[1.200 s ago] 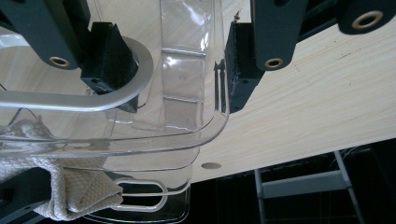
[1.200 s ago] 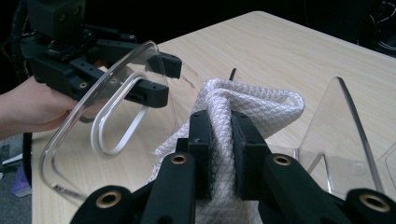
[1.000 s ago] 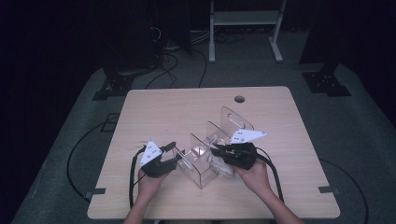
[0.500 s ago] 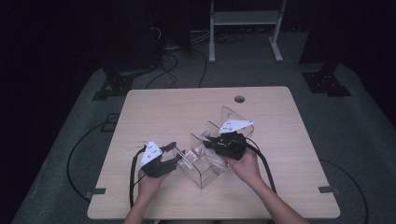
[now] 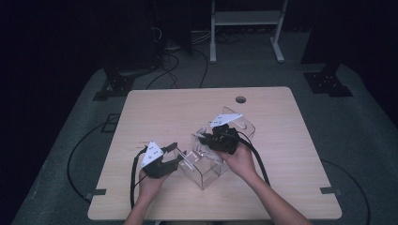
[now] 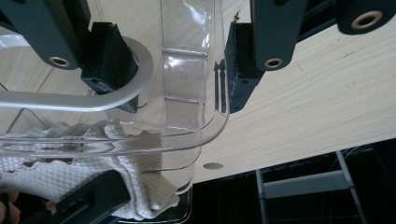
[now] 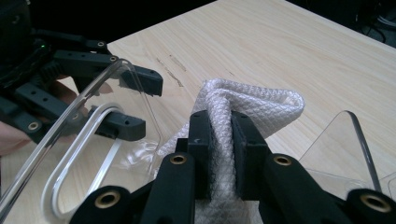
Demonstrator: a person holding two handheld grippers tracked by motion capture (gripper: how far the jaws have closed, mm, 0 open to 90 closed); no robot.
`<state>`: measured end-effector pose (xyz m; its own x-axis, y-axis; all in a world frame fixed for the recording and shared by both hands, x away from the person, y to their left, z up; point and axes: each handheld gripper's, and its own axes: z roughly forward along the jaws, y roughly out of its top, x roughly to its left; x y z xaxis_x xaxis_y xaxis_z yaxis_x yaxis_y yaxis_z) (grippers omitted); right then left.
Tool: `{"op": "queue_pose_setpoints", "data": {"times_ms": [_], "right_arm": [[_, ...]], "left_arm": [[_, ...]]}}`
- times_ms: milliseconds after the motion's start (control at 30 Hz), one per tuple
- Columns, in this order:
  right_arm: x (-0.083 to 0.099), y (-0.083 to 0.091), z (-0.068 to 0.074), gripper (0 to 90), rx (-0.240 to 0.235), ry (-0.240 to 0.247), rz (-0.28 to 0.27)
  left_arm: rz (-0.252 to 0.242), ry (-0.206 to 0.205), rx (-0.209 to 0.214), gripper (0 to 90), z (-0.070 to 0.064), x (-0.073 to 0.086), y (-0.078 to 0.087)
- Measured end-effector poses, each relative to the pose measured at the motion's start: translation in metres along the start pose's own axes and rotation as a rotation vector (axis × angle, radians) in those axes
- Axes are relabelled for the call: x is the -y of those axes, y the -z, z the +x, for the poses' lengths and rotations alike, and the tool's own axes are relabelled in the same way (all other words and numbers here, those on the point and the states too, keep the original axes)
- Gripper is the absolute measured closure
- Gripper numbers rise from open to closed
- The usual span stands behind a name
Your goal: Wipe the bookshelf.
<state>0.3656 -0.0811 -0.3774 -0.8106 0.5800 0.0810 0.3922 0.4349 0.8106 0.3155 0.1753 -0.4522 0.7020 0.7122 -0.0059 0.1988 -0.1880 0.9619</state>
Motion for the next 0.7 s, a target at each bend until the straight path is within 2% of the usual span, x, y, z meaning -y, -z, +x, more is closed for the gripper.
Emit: {"op": "queue_pose_setpoints", "data": {"times_ms": [200,300,433,567,700], "right_arm": [[-0.009,-0.009,0.000,79.0,0.012,0.012,0.024],[-0.011,-0.012,-0.001,78.9,0.010,-0.011,0.025],[-0.015,-0.017,-0.001,78.9,0.018,-0.006,0.033],[-0.017,-0.017,-0.002,78.9,0.023,-0.003,0.044],[-0.013,-0.014,-0.001,78.8,0.019,-0.005,0.031]], "left_arm": [[0.006,-0.005,-0.002,48.1,0.000,0.000,0.000],[0.004,-0.004,-0.002,48.1,0.000,0.000,0.000],[0.002,0.003,-0.001,48.1,0.000,0.000,0.000],[0.002,0.000,-0.003,48.0,0.000,0.000,0.000],[0.004,-0.003,-0.004,47.9,0.000,0.000,0.000]]}}
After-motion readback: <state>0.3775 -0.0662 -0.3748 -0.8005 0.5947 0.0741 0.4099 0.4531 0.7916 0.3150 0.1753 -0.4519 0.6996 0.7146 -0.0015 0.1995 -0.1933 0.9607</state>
